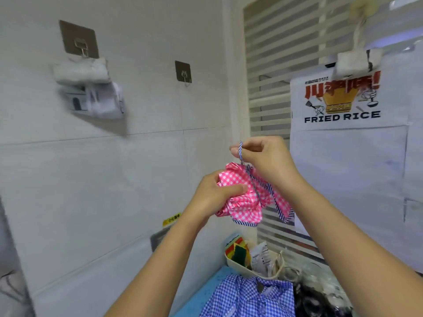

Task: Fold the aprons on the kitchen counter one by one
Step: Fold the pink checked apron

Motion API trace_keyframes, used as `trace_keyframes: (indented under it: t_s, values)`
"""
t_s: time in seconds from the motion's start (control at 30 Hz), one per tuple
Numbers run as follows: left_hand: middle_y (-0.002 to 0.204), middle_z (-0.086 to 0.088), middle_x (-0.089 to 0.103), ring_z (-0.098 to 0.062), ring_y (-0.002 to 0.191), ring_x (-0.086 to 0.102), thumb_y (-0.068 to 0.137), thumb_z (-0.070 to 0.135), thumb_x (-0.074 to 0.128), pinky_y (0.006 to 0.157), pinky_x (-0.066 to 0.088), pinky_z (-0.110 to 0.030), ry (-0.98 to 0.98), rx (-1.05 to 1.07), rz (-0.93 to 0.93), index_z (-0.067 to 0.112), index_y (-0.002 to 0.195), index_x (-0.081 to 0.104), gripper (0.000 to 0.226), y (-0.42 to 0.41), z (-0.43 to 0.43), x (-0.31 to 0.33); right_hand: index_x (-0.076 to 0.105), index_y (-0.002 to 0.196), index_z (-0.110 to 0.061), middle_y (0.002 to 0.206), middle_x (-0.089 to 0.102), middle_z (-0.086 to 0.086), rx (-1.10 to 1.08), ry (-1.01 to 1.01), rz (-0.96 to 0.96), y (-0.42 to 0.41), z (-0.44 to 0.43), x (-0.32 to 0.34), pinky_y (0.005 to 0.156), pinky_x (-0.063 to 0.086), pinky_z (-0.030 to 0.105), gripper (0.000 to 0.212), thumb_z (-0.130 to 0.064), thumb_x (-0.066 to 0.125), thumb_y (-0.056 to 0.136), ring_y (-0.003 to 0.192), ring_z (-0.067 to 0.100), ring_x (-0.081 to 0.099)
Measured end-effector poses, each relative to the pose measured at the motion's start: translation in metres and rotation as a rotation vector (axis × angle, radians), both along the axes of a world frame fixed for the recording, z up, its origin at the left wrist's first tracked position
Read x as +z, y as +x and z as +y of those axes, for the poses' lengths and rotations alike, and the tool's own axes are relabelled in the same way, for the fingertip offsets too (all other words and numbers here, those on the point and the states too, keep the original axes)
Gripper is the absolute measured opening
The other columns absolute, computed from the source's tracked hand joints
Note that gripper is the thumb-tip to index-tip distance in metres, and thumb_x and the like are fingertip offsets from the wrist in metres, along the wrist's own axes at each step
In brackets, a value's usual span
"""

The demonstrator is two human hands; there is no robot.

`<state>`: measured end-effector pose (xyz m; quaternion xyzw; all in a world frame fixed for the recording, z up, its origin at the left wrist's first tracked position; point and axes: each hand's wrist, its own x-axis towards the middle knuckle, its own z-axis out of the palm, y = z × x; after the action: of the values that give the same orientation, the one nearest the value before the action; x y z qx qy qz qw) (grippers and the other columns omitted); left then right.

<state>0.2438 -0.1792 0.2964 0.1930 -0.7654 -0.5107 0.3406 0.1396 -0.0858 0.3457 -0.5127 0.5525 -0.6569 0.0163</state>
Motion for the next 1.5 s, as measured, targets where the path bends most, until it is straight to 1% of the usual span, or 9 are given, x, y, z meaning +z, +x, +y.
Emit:
trace_keyframes:
  t_s: [0.3,0.47,0.67,0.8,0.93,1.03,1.23,1.37,1.5]
  values:
    - [0.098,0.0,0.07,-0.02,0.091,0.07,0.08,0.022,0.075,0.083,0.058,-0.036,-0.041,0.075,0.124,0.025,0.093,0.058,0.021,0.018,-0.07,0.067,0.072,0.1,-0.007,0.096,0.073,0.003,0.113,-0.131,-0.082,-0.011,-0.11,0.063,0.08,0.054,0.021,0.015,-0.013,0.06,0.092,0.089,0.011,0.069]
    - [0.114,-0.004,0.066,-0.021,0.098,0.067,0.076,0.02,0.079,0.083,0.058,-0.036,-0.086,0.235,0.234,0.012,0.118,0.053,0.05,0.001,-0.111,0.098,0.073,0.095,-0.005,0.089,0.073,0.011,0.108,-0.169,-0.082,-0.033,-0.164,0.113,0.084,0.057,0.031,0.016,-0.017,0.069,0.086,0.085,0.022,0.07]
    - [0.112,-0.006,0.065,-0.027,0.097,0.067,0.081,0.015,0.075,0.085,0.057,-0.044,-0.104,0.377,0.337,0.015,0.108,0.051,0.036,-0.033,-0.158,0.142,0.07,0.074,-0.007,0.086,0.071,0.017,0.035,-0.145,-0.045,-0.063,-0.234,0.17,0.085,0.056,0.041,0.019,-0.006,0.058,0.088,0.081,0.026,0.069]
    - [0.114,-0.012,0.064,-0.03,0.095,0.067,0.083,0.01,0.071,0.08,0.058,-0.046,-0.105,0.428,0.36,0.008,0.115,0.053,0.037,-0.049,-0.188,0.168,0.066,0.1,0.012,0.104,0.067,0.027,-0.084,0.019,0.165,-0.075,-0.273,0.199,0.073,0.048,0.036,0.033,-0.017,0.052,0.095,0.079,0.025,0.058]
    - [0.11,-0.013,0.066,-0.03,0.09,0.069,0.084,0.008,0.07,0.076,0.06,-0.043,-0.088,0.403,0.384,0.009,0.106,0.053,0.027,-0.058,-0.208,0.18,0.066,0.078,0.006,0.069,0.057,0.012,-0.195,0.054,0.302,-0.08,-0.29,0.215,0.053,0.033,0.028,0.035,-0.022,0.054,0.095,0.062,0.019,0.047]
    - [0.11,-0.011,0.065,-0.03,0.092,0.069,0.085,0.01,0.07,0.079,0.059,-0.045,-0.099,0.407,0.396,0.01,0.109,0.053,0.029,-0.057,-0.217,0.183,0.041,0.054,-0.01,0.055,0.038,0.003,-0.24,0.021,0.344,-0.081,-0.303,0.223,0.051,0.029,0.027,0.046,-0.023,0.055,0.096,0.05,0.014,0.035]
    - [0.11,-0.012,0.066,-0.029,0.091,0.069,0.085,0.011,0.071,0.077,0.059,-0.043,-0.131,0.426,0.385,0.009,0.107,0.055,0.028,-0.054,-0.23,0.19,0.043,0.061,-0.01,0.065,0.045,0.003,-0.352,0.085,0.42,-0.074,-0.318,0.232,0.047,0.029,0.023,0.038,-0.02,0.052,0.097,0.074,0.024,0.05]
    - [0.112,-0.016,0.067,-0.031,0.09,0.069,0.084,0.009,0.071,0.075,0.059,-0.044,-0.086,0.434,0.34,0.003,0.113,0.058,0.033,-0.054,-0.236,0.185,0.06,0.11,0.002,0.115,0.063,0.016,-0.373,0.16,0.419,-0.068,-0.321,0.227,0.069,0.041,0.026,0.022,-0.011,0.05,0.095,0.103,0.03,0.06]
    - [0.111,-0.014,0.066,-0.031,0.09,0.069,0.084,0.008,0.071,0.07,0.06,-0.04,-0.084,0.465,0.322,0.002,0.12,0.058,0.039,-0.054,-0.244,0.167,0.059,0.102,-0.002,0.1,0.057,0.013,-0.302,0.256,0.452,-0.069,-0.327,0.211,0.066,0.039,0.028,0.018,-0.012,0.047,0.092,0.086,0.025,0.053]
